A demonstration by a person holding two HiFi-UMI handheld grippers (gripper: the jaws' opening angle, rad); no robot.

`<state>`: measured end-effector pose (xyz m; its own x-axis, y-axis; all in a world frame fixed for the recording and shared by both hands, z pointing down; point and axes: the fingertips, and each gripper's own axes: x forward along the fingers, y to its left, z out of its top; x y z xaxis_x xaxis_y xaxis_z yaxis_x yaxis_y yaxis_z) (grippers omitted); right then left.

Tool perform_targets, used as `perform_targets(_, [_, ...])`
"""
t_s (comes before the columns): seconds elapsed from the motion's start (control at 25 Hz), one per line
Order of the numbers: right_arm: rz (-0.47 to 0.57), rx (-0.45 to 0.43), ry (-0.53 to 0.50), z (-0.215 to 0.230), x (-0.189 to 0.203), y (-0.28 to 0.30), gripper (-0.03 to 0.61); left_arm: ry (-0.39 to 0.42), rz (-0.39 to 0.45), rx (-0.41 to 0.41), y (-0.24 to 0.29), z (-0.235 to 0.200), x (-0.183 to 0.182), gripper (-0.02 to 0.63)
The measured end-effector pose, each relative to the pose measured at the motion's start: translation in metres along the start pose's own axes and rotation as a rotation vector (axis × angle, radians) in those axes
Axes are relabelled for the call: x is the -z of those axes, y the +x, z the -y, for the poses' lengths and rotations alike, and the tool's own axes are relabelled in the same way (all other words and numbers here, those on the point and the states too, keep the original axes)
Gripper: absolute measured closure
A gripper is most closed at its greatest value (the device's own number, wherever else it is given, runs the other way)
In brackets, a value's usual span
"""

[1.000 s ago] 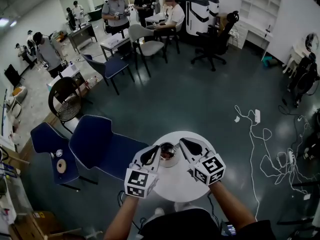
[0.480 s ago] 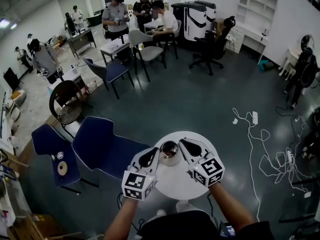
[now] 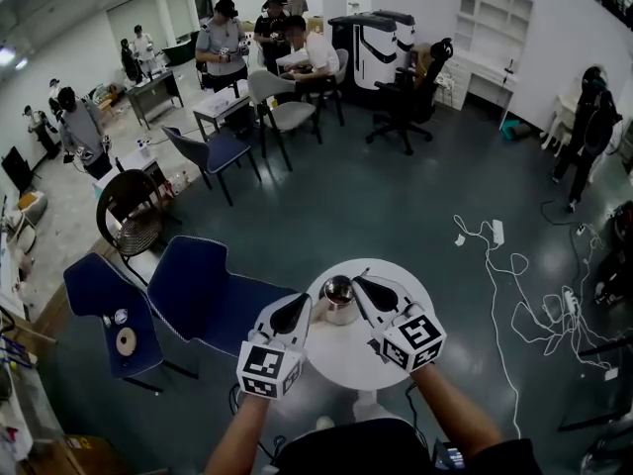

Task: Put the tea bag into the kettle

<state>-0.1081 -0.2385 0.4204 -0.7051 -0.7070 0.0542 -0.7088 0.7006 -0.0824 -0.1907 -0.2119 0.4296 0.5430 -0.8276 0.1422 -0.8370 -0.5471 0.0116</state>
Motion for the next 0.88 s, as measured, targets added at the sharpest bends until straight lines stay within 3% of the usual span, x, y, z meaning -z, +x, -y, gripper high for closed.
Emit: perform_targets(0.88, [0.021,0.02,-0.035,-0.074,0.0,-0.024,0.56,0.018,0.049,0.014,-0.074,0.004,-0.001,0.598])
